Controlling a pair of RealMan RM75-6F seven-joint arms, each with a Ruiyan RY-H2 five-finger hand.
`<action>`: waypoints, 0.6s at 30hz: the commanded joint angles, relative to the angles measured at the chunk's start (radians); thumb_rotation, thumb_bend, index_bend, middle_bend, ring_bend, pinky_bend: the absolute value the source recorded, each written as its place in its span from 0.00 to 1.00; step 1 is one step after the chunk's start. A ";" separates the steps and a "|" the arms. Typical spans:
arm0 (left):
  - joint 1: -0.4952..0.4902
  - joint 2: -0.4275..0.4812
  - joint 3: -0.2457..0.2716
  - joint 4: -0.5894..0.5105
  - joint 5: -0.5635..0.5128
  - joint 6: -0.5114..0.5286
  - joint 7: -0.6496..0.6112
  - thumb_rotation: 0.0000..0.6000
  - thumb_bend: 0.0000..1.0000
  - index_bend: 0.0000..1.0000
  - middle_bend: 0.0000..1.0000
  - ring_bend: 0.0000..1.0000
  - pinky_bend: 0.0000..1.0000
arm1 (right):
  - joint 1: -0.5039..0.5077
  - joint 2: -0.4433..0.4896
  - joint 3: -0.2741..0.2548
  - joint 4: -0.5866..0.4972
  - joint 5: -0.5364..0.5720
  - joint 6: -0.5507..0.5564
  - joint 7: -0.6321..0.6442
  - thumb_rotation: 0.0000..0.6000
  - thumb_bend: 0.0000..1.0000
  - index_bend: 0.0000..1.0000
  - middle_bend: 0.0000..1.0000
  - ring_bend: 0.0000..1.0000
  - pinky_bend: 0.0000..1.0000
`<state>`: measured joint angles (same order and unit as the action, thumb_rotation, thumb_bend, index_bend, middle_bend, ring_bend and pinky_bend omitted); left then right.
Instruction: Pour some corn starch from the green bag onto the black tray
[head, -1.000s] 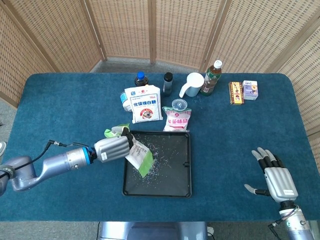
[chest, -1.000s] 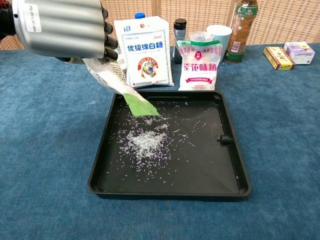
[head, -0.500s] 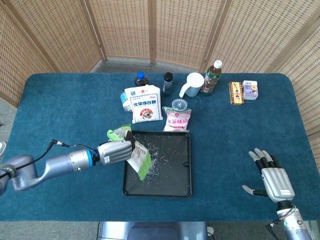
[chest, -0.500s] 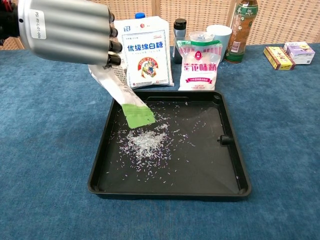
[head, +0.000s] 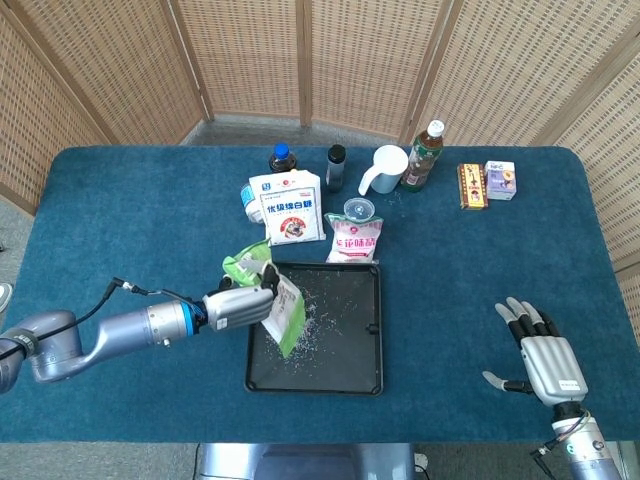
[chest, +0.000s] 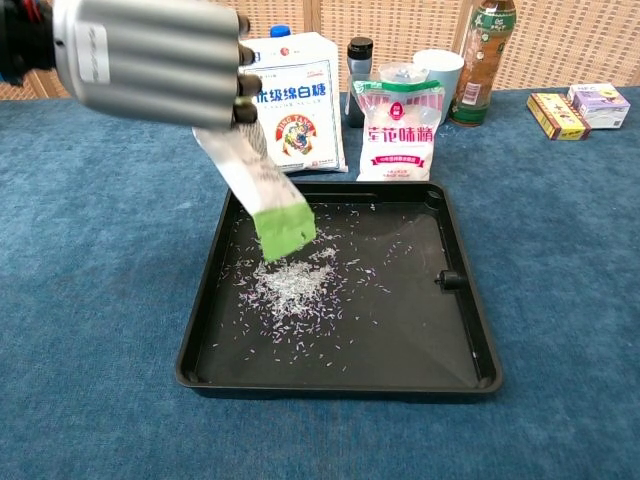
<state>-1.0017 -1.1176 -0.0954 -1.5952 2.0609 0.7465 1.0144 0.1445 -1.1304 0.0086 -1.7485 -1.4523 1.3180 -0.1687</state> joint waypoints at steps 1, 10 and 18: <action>0.008 -0.016 -0.006 -0.017 -0.032 -0.013 0.002 1.00 0.48 0.93 0.82 0.68 0.65 | 0.000 0.001 0.001 0.001 0.003 0.000 0.004 0.69 0.03 0.04 0.02 0.00 0.08; 0.026 -0.039 -0.014 -0.035 -0.070 -0.017 0.025 1.00 0.39 1.00 0.94 0.91 0.81 | 0.001 0.002 0.001 0.004 0.005 -0.004 0.009 0.69 0.02 0.04 0.02 0.00 0.08; 0.030 -0.052 -0.003 -0.024 -0.063 0.025 -0.013 1.00 0.41 1.00 0.94 0.91 0.82 | 0.002 0.000 0.000 0.007 0.005 -0.005 0.007 0.69 0.02 0.04 0.02 0.00 0.08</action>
<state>-0.9746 -1.1672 -0.1000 -1.6214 1.9958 0.7571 1.0129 0.1461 -1.1303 0.0087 -1.7420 -1.4469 1.3131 -0.1613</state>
